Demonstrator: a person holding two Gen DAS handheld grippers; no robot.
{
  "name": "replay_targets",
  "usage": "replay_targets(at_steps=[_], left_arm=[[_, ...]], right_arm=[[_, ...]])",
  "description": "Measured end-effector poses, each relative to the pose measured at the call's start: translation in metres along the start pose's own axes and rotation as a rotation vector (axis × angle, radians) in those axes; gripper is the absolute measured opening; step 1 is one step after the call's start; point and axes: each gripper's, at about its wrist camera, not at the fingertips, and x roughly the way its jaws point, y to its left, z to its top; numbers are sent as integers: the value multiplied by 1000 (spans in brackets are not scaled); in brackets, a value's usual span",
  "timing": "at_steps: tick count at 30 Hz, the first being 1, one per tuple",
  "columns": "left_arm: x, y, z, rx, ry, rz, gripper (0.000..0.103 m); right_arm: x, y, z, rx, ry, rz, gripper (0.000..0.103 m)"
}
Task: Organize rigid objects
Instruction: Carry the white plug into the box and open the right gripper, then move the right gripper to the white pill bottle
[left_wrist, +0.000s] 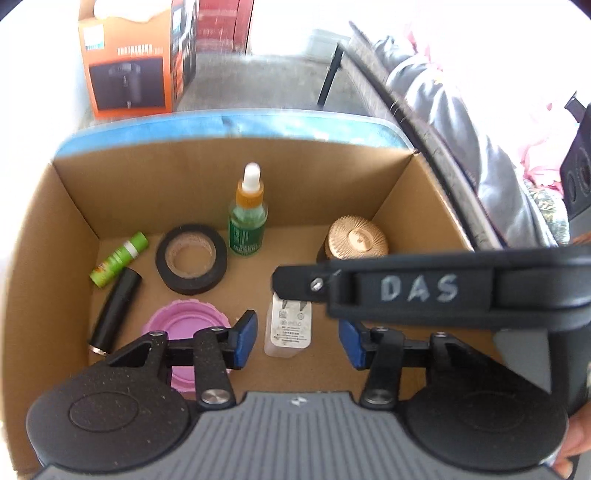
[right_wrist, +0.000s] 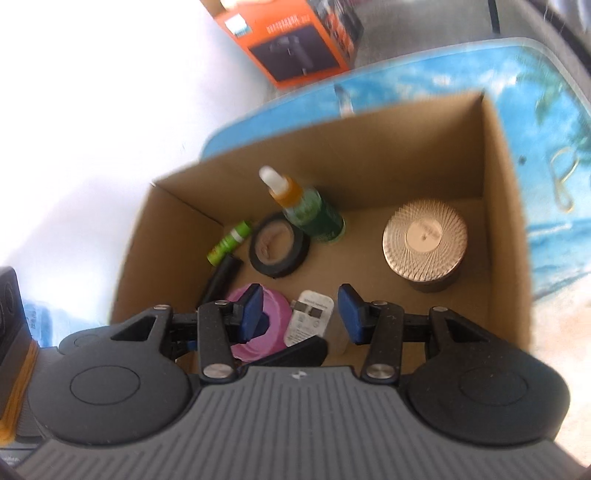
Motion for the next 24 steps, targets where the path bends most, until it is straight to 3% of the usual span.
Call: replay_targets(at_steps=[6,8,10,12,15,18,24], left_arm=[[-77,-25,-34,143,-230,79,64],[-105,-28,-52,173,-298,78,68],[-130,-26,-71,187,-352,61,78],[-149,-19,-89,190,-397,35,82],[-168,-4,-115,162,-450,31,88],[-174,13,-136,131,-472,80,89],[-166,45,-164,83,-439,161,89]], right_arm=[[-93,34,-33,-106,-233,50,56],[-124,42,-49,-142,-303,69,68],[-151,49,-68,-168,-366,84,78],[-167,55,-87,-198,-409,83,81],[-182,62,-116,-210,-426,100,82],[-180,65,-138,-192,-408,142,83],[-134,81,-168,-151,-320,203,83]])
